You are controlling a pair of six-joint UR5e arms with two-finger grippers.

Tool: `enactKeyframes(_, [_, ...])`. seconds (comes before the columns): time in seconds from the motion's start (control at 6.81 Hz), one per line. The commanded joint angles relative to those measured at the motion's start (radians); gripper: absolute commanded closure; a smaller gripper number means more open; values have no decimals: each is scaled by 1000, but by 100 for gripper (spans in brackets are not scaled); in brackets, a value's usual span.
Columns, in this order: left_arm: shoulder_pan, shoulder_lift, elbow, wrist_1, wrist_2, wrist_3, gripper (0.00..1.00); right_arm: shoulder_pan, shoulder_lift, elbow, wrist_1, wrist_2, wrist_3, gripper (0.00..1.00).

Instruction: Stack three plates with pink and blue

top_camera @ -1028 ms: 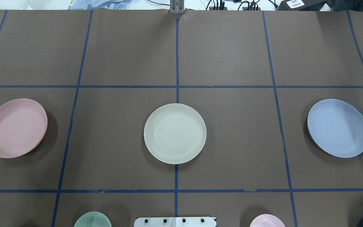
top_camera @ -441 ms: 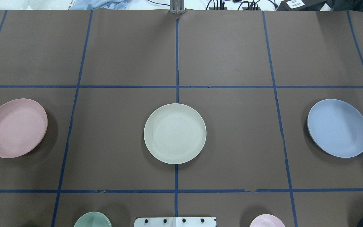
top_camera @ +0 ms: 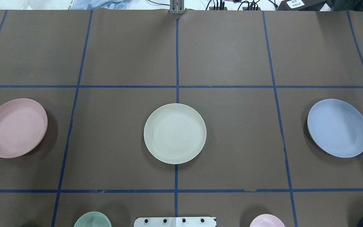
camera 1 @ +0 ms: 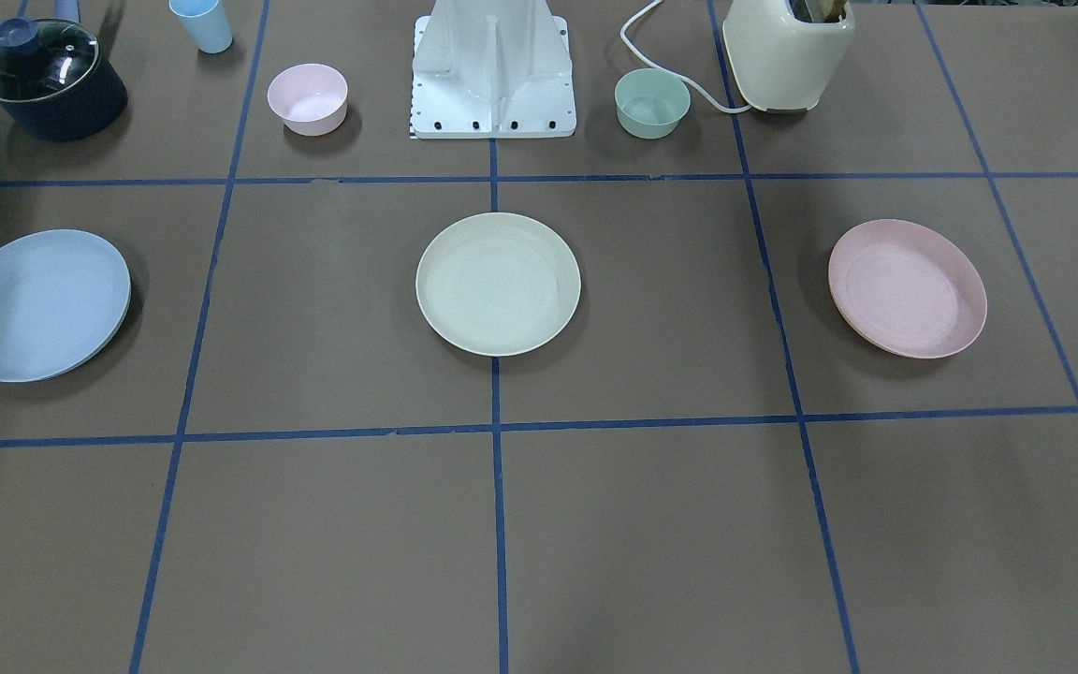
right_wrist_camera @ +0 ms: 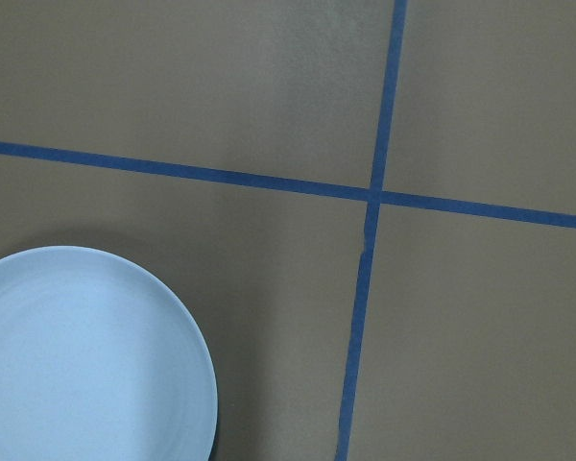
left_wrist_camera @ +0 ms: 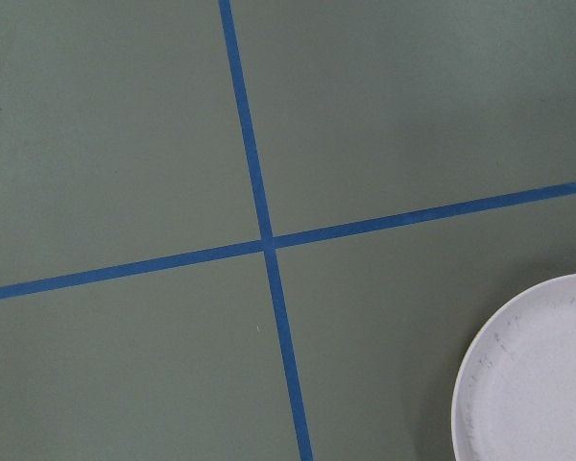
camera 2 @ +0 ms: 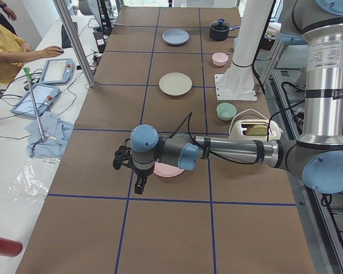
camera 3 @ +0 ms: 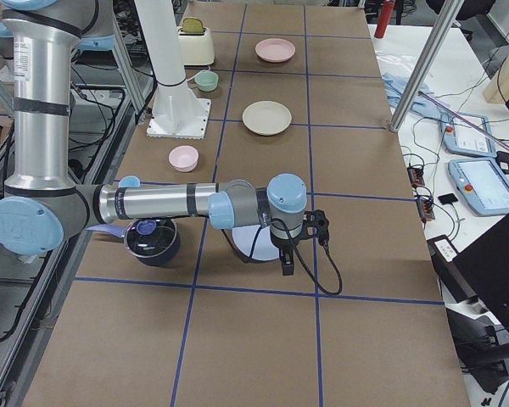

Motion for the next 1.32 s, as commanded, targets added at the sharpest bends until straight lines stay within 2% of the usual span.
enactKeyframes(0.0, [-2, 10, -5, -14, 0, 2, 0, -5, -15, 3, -2, -18, -6, 0])
enactKeyframes(1.18, [3, 4, -8, -25, -3, -3, 0, -37, -23, 18, 10, 5, 8, 0])
